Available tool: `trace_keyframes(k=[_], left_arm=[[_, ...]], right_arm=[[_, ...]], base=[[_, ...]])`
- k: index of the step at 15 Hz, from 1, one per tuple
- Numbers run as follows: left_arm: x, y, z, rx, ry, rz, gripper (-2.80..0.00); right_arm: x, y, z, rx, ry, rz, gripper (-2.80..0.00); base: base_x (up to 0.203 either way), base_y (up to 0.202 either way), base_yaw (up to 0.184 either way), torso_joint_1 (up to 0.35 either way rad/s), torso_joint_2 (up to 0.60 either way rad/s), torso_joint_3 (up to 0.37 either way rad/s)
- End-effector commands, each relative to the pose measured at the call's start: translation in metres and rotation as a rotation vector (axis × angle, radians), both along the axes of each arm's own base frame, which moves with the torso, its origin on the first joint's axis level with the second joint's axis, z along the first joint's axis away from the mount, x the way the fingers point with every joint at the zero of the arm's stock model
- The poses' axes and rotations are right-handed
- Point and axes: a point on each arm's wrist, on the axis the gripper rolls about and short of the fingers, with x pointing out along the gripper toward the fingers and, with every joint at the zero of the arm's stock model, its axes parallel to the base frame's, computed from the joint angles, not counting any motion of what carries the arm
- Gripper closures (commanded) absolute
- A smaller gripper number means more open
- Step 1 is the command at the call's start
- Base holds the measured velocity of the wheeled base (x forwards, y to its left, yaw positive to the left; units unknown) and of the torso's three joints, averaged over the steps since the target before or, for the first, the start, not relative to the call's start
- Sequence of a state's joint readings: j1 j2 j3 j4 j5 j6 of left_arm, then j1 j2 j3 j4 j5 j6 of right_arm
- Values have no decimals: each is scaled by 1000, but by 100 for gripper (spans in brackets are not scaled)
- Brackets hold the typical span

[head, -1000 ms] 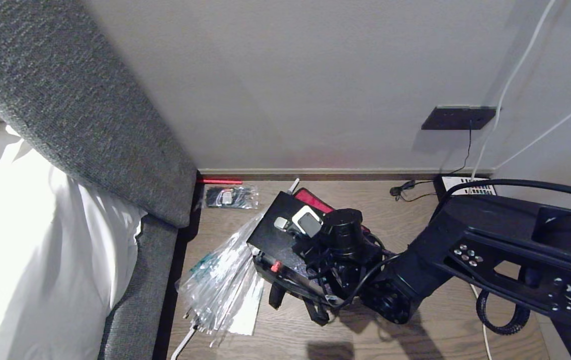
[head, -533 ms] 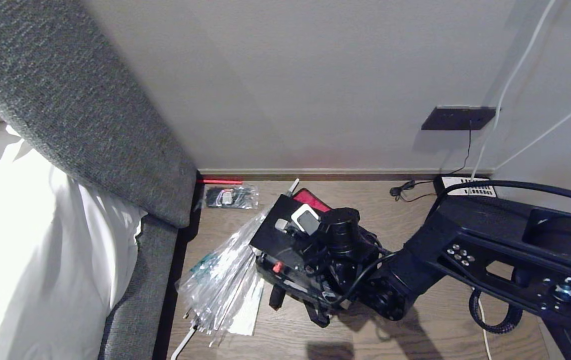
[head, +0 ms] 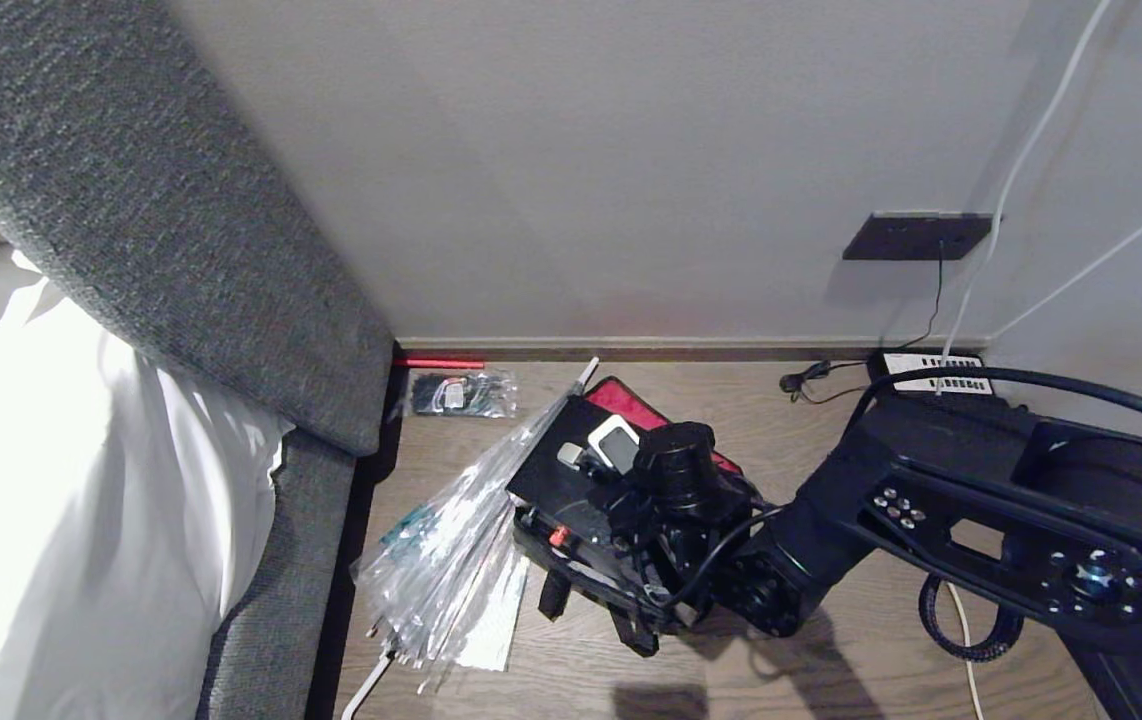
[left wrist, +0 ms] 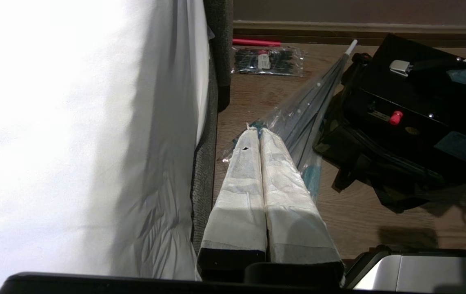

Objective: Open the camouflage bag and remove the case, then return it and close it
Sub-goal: Place the black box back

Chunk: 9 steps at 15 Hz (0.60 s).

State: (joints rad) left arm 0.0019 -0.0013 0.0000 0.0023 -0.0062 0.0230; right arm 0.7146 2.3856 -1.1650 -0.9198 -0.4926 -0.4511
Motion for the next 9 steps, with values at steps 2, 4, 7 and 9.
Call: trace_keyframes(k=[2,4,7,9], left_arm=[[0,0,0,0,-2,1,0],[0,0,0,0,-2,0,0],[0,0,0,0,-3,1,0],[0,0,0,0,-1,1,0]], right_arm=[[4,0,-5,18,8,-2,0],[7,4,2,58,-6,38,0],[10,5,-10,44,11,38,0],[11,3,-21,28,34,32,0]], base=[[0,0,0,0,0,0],[0,0,0,0,0,0],[0,0,0,0,0,0],[0,0,0,0,0,0]])
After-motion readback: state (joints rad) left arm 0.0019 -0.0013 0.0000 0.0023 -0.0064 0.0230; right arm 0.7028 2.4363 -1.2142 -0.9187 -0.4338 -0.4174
